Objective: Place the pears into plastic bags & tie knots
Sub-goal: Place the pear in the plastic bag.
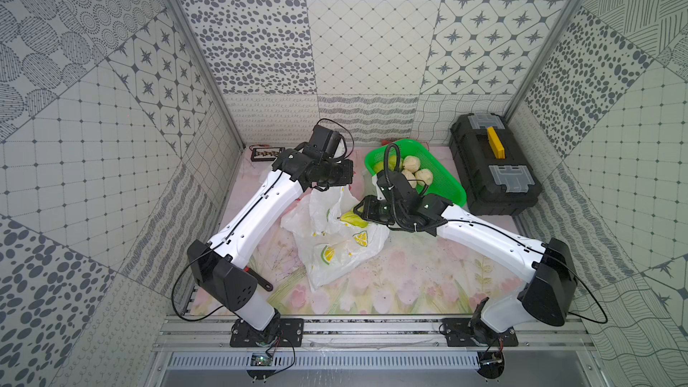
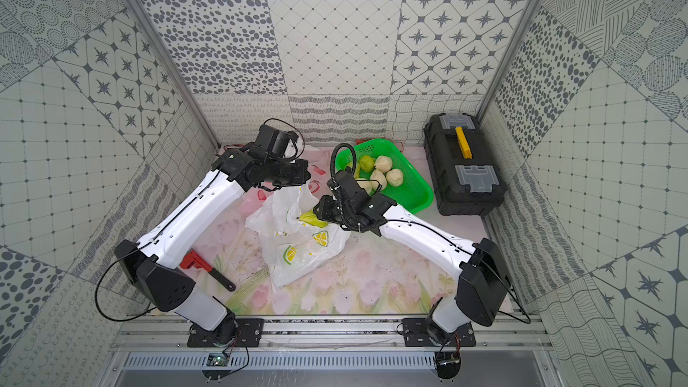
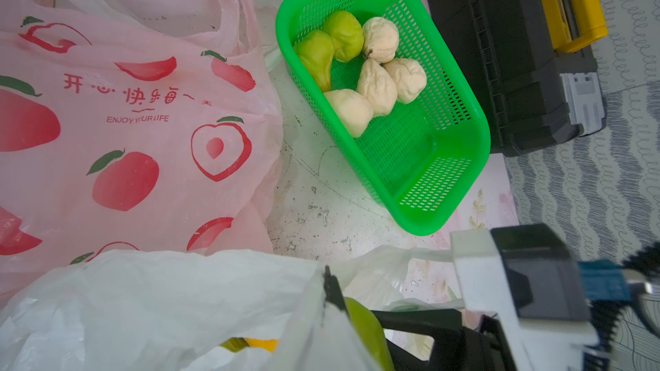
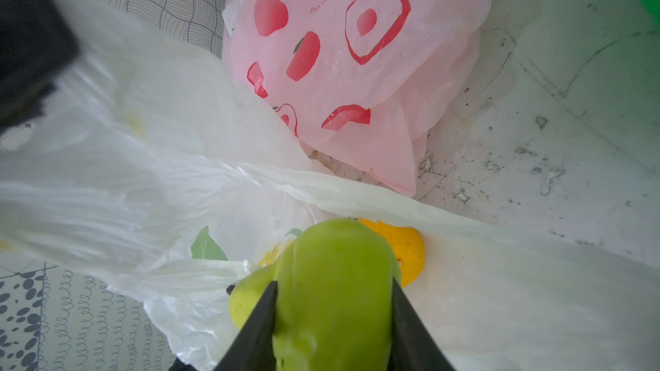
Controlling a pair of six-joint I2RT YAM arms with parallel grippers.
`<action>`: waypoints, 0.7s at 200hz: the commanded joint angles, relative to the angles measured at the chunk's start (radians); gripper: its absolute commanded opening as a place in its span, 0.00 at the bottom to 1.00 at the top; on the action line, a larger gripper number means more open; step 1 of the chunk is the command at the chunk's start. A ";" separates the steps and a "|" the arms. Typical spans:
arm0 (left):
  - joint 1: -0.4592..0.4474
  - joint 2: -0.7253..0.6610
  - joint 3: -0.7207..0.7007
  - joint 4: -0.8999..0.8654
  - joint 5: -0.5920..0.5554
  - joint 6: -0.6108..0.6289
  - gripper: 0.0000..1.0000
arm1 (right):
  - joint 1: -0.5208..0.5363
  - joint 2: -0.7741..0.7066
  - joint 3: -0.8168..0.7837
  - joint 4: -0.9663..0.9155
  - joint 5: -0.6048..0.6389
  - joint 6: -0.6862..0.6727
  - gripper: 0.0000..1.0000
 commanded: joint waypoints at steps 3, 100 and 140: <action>-0.008 -0.011 -0.007 0.020 0.027 0.010 0.00 | -0.062 0.041 -0.112 0.174 -0.038 0.199 0.31; -0.008 -0.016 -0.043 0.050 0.029 0.007 0.00 | -0.019 0.115 0.023 0.140 -0.068 0.137 0.57; 0.003 -0.029 -0.042 0.040 -0.007 0.011 0.00 | -0.054 0.040 0.027 0.013 -0.075 0.048 0.83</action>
